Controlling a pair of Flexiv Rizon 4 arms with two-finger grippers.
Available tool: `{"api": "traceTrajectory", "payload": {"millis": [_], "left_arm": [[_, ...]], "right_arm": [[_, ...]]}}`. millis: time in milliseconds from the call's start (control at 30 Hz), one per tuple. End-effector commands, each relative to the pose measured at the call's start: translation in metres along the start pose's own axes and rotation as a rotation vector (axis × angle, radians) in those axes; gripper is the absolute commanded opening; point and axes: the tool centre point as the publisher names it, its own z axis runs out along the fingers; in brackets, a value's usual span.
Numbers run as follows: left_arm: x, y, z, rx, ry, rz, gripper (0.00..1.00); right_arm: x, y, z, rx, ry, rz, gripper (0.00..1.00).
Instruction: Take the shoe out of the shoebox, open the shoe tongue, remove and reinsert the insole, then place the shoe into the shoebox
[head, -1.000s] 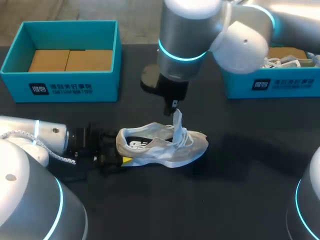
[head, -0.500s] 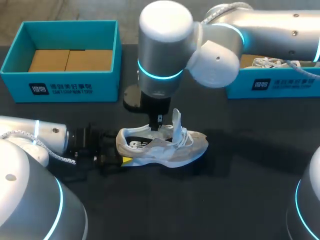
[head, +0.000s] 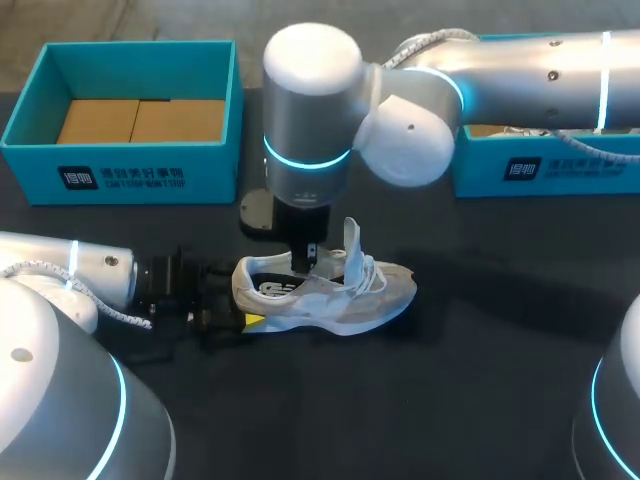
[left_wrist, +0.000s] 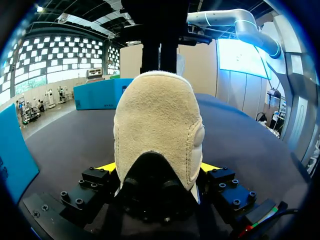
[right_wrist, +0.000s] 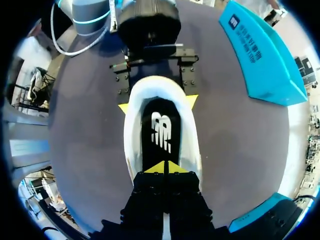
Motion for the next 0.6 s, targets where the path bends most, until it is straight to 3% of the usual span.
{"api": "traceTrajectory", "payload": {"millis": [33,500,533,567,600], "left_arm": [[0.001,0.0,-0.001,-0.001,-0.003,0.001,0.0],[0.001,0.0,-0.001,-0.001,-0.003,0.001,0.0],[0.001,0.0,-0.001,-0.001,-0.003,0.001,0.0],[0.001,0.0,-0.001,-0.001,-0.003,0.001,0.0],[0.001,0.0,-0.001,-0.001,-0.003,0.001,0.0]], "right_arm": [[0.004,0.002,0.015,0.025,0.01,0.012,0.0],[-0.001,-0.012,0.029,-0.01,-0.025,0.167,0.0],[-0.001,-0.012,0.028,-0.013,-0.028,0.169,0.07],[-0.001,-0.012,0.028,-0.014,-0.029,0.171,0.21],[-0.002,-0.012,0.028,-0.014,-0.03,0.172,0.25]]}}
